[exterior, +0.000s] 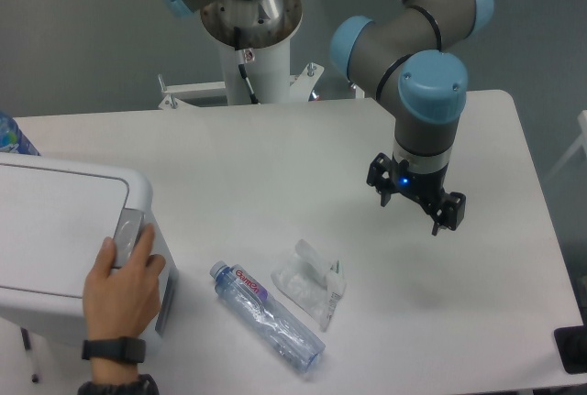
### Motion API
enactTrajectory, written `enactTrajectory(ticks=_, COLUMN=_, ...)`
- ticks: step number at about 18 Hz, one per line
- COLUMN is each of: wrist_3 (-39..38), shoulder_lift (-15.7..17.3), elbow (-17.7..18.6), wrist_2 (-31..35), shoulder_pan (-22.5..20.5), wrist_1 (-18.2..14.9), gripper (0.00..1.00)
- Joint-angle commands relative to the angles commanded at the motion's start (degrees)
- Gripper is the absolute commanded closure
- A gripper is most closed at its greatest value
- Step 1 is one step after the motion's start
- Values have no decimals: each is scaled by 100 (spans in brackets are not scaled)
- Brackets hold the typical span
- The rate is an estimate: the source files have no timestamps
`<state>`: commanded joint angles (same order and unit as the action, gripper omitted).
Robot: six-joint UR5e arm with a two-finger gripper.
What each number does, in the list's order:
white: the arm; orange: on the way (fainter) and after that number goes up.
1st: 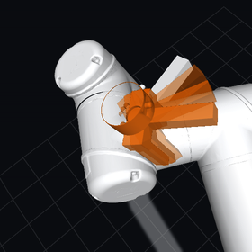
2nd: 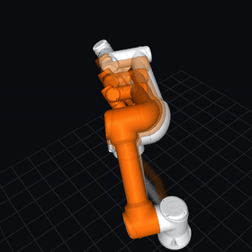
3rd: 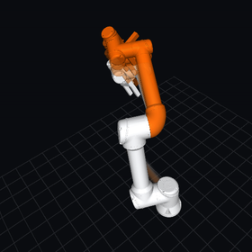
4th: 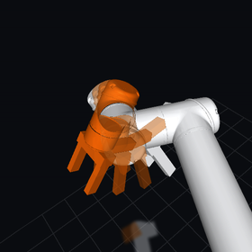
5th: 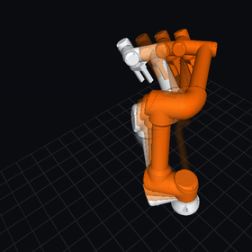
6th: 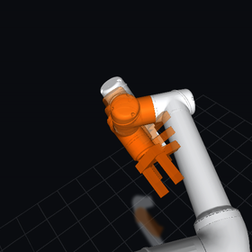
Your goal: Open the trash can
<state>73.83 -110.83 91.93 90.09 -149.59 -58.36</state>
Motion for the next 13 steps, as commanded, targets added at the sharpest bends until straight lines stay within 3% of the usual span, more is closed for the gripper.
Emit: enactTrajectory(ticks=13, wrist_3=0, shoulder_lift=44, elbow=52, wrist_2=0, shoulder_pan=18, wrist_1=-9, gripper=0)
